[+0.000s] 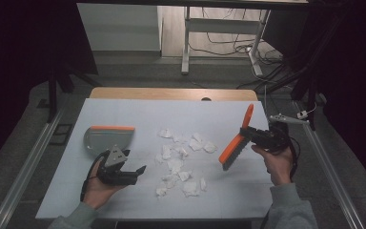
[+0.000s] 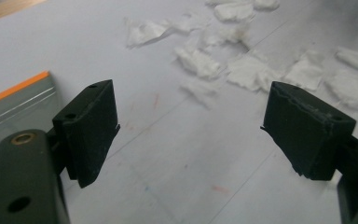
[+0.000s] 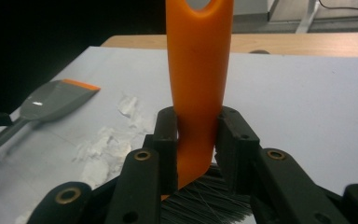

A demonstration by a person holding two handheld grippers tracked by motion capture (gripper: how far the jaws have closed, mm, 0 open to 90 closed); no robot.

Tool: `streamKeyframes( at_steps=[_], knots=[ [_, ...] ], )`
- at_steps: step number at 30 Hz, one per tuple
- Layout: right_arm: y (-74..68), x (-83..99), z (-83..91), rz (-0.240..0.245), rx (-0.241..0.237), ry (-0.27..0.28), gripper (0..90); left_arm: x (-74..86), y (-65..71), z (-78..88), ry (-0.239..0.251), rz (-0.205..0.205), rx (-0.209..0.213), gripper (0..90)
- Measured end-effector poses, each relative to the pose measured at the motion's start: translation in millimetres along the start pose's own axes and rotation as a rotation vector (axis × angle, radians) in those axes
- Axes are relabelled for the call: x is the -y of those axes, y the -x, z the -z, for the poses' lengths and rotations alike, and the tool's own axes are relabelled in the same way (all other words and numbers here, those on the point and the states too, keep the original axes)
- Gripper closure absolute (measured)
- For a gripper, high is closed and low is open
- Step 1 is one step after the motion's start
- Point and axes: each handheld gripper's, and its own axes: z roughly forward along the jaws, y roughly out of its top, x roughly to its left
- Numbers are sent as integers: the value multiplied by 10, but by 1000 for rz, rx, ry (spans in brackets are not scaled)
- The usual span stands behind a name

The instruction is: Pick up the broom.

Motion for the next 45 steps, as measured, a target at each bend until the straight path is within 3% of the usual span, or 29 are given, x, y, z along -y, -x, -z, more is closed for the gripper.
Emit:
streamKeyframes(
  at_steps=[10, 19, 20, 22, 32, 40, 42, 45],
  knots=[
    [-175, 35, -150, -12, -92, 46, 707, -350, 388, -242, 26, -66, 83, 187],
    [-320, 132, -347, -37, -162, 63, 707, -541, 716, -541, 37, -92, 157, 208],
    [-355, 154, -395, -45, -186, 62, 706, -559, 743, -573, 39, -89, 165, 227],
    [-377, 165, -417, -41, -191, 61, 706, -587, 782, -644, 38, -82, 193, 234],
    [-510, 260, -555, -71, -217, 64, 706, -628, 886, -877, 34, -61, 256, 290],
    [-653, 308, -646, -98, -274, 58, 706, -612, 865, -958, 9, -28, 249, 561],
    [-679, 309, -654, -90, -275, 52, 705, -612, 842, -940, 19, -26, 246, 683],
    [-692, 323, -661, -89, -268, 53, 705, -610, 818, -927, 13, -32, 219, 753]
  ],
)
